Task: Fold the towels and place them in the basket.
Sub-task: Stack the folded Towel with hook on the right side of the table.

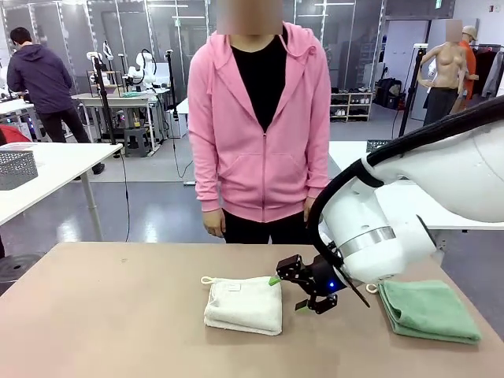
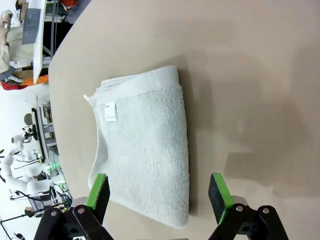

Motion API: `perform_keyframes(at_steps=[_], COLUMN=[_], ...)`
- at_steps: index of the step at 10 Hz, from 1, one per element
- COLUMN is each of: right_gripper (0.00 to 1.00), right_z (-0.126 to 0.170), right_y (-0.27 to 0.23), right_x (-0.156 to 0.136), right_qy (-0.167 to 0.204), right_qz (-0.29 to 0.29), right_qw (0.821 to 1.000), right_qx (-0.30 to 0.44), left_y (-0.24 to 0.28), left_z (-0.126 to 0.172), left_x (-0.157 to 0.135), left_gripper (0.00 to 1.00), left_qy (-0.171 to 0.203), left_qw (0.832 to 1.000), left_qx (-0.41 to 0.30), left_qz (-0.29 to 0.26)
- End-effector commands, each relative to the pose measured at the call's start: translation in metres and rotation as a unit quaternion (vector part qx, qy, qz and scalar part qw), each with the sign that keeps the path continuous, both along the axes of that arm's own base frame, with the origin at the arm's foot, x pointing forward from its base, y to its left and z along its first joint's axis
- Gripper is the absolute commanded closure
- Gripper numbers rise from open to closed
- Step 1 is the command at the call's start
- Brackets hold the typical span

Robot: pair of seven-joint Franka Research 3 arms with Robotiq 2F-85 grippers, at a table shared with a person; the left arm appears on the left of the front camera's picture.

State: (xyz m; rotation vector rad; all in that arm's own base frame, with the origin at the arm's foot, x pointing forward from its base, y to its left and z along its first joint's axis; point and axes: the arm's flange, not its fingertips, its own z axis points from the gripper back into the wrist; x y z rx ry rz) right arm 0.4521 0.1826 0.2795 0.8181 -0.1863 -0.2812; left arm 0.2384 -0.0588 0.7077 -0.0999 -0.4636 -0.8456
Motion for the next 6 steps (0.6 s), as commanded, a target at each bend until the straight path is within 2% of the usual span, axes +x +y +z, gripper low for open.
perform_keyframes(at_steps=[1,4,6], right_gripper=[0.0,0.0,0.0], right_z=[-0.015,-0.03,-0.036], right_y=[0.009,0.017,0.024], right_x=[0.008,0.017,0.019], right_qy=[-0.018,-0.004,-0.012], right_qz=[-0.01,-0.005,-0.004], right_qw=[1.0,1.0,1.0], right_qx=[0.004,0.003,0.014], left_y=[0.001,0.001,0.001], left_z=[-0.001,-0.001,-0.001], left_x=[-0.001,-0.001,-0.001], left_gripper=[0.0,0.0,0.0], left_qy=[-0.003,-0.003,-0.003], left_qw=[1.0,1.0,1.0], left_qx=[0.003,0.003,0.003], left_qz=[0.0,0.0,0.0])
